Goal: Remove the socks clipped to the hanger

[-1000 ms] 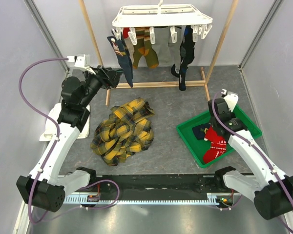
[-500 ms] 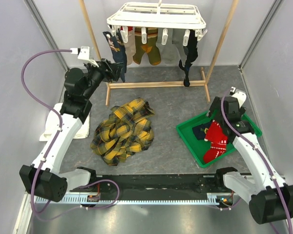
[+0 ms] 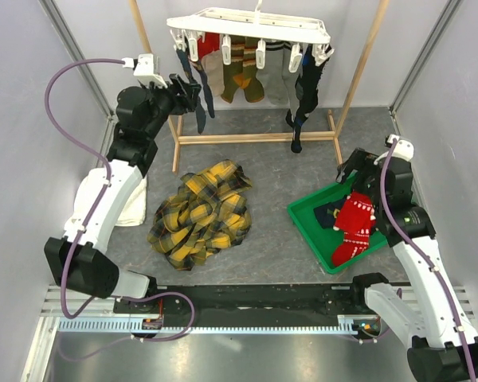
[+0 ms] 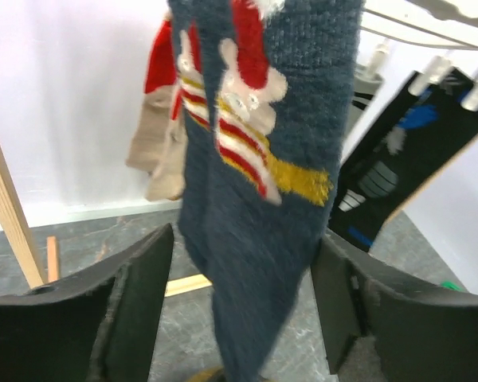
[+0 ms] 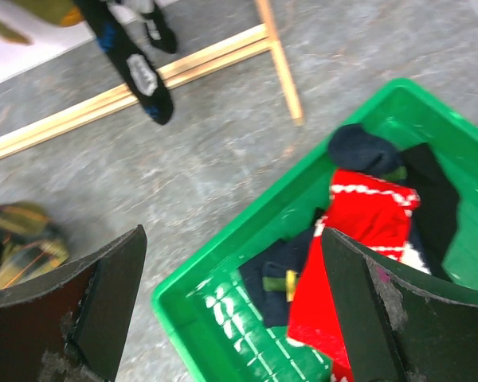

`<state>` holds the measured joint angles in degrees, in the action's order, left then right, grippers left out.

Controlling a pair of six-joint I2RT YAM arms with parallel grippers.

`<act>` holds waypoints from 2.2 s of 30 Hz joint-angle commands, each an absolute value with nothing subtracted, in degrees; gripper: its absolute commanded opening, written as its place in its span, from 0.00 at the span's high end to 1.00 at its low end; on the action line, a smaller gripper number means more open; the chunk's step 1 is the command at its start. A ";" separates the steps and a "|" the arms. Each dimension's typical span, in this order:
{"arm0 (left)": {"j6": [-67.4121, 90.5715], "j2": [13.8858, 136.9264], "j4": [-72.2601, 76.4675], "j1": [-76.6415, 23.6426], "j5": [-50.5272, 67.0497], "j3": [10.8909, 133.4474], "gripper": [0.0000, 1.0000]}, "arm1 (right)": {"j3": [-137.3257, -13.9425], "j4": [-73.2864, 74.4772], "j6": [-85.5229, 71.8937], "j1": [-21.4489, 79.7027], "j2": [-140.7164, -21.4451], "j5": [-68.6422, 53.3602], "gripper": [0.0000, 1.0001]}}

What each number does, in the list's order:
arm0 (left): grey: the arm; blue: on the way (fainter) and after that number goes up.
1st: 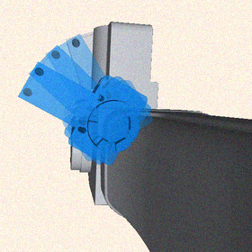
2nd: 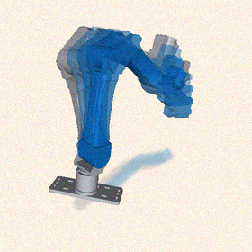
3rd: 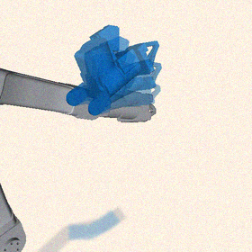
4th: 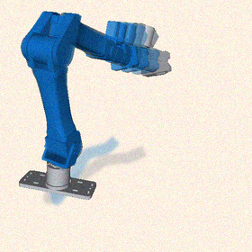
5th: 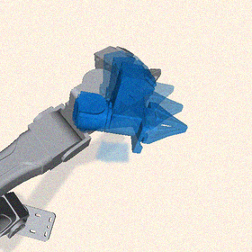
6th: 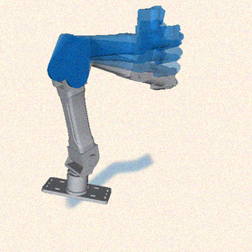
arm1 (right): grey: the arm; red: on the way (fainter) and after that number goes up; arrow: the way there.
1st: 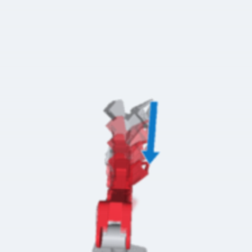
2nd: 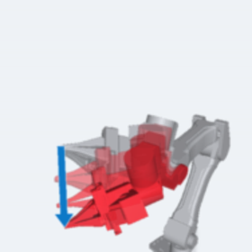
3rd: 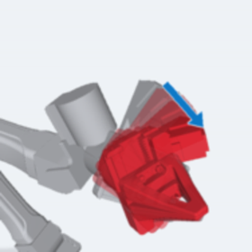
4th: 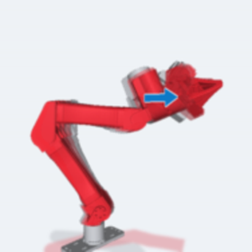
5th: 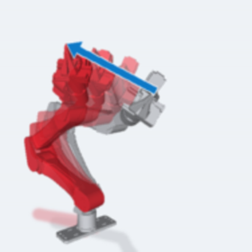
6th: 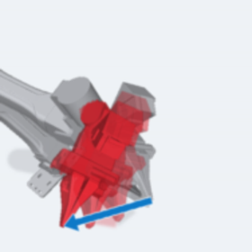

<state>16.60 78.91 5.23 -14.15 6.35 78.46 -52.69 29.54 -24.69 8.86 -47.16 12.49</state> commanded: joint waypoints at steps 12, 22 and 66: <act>19.85 76.56 3.25 -14.41 14.32 81.05 0.98 | -52.47 18.73 -23.82 9.49 -43.51 -8.69 0.10; 23.29 70.94 3.52 -17.39 21.53 76.38 0.98 | -54.40 9.67 -21.36 12.30 -40.87 -16.87 0.14; 35.07 69.08 7.12 -31.03 23.64 74.27 0.97 | -63.37 -32.17 3.78 58.10 -75.85 34.54 0.91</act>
<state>32.56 69.91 4.14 -30.68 22.68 74.50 -63.70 -24.21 1.87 57.91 -77.08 33.45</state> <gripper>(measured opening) 0.033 0.351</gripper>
